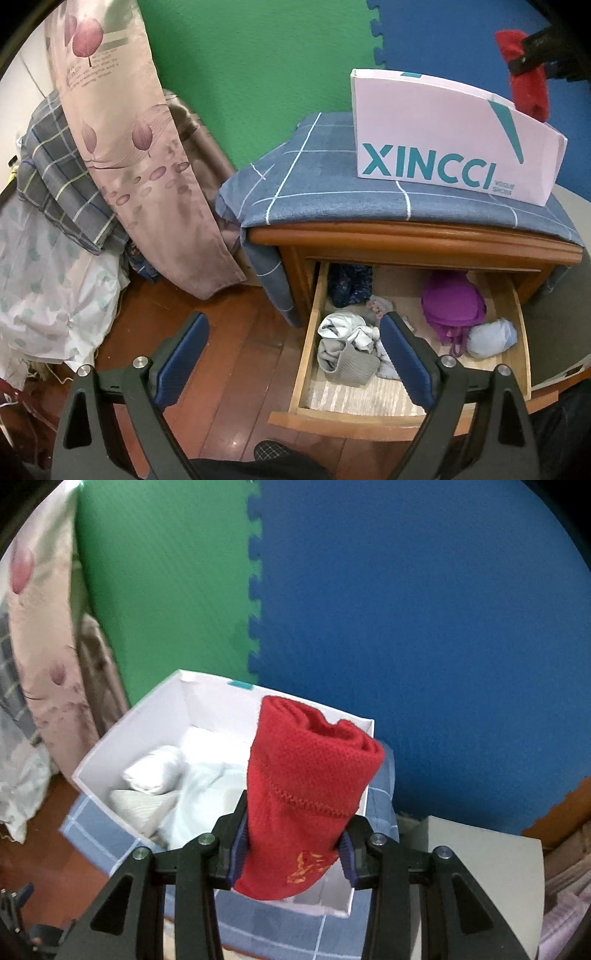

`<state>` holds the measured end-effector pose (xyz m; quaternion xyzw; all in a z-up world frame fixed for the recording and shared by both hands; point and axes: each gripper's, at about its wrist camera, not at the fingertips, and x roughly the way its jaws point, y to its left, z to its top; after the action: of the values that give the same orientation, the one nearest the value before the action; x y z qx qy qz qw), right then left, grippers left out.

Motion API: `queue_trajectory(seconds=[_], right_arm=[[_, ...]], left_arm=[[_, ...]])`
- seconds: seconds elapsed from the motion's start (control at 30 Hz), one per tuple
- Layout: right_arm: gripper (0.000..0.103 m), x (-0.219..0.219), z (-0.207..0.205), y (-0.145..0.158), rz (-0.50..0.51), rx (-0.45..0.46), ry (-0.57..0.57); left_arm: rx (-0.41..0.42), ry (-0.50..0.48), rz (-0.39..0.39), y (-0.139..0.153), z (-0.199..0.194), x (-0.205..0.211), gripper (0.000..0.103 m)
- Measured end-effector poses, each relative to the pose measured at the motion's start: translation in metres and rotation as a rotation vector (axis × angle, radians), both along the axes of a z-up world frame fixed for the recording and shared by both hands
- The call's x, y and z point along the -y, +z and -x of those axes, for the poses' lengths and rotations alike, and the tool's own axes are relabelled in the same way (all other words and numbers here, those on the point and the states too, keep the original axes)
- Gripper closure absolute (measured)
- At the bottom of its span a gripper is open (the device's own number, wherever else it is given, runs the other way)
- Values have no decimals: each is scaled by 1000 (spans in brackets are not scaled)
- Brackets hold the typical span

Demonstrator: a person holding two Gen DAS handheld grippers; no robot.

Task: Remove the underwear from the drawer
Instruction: 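Carry the red underwear into the shoe box and open the right tool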

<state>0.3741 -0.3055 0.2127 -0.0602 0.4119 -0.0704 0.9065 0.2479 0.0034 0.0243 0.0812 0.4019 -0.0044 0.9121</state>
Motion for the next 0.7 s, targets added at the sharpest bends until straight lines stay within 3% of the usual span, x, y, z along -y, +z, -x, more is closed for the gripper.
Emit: queue_trajectory(seconds=[0.33, 0.7], right_arm=[[61, 2, -35, -48, 59, -101, -51], [52, 10, -38, -59, 48, -117, -75]], left_arm=[[-14, 4, 7, -7, -8, -4, 9], [-32, 11, 9, -14, -11, -4, 9]])
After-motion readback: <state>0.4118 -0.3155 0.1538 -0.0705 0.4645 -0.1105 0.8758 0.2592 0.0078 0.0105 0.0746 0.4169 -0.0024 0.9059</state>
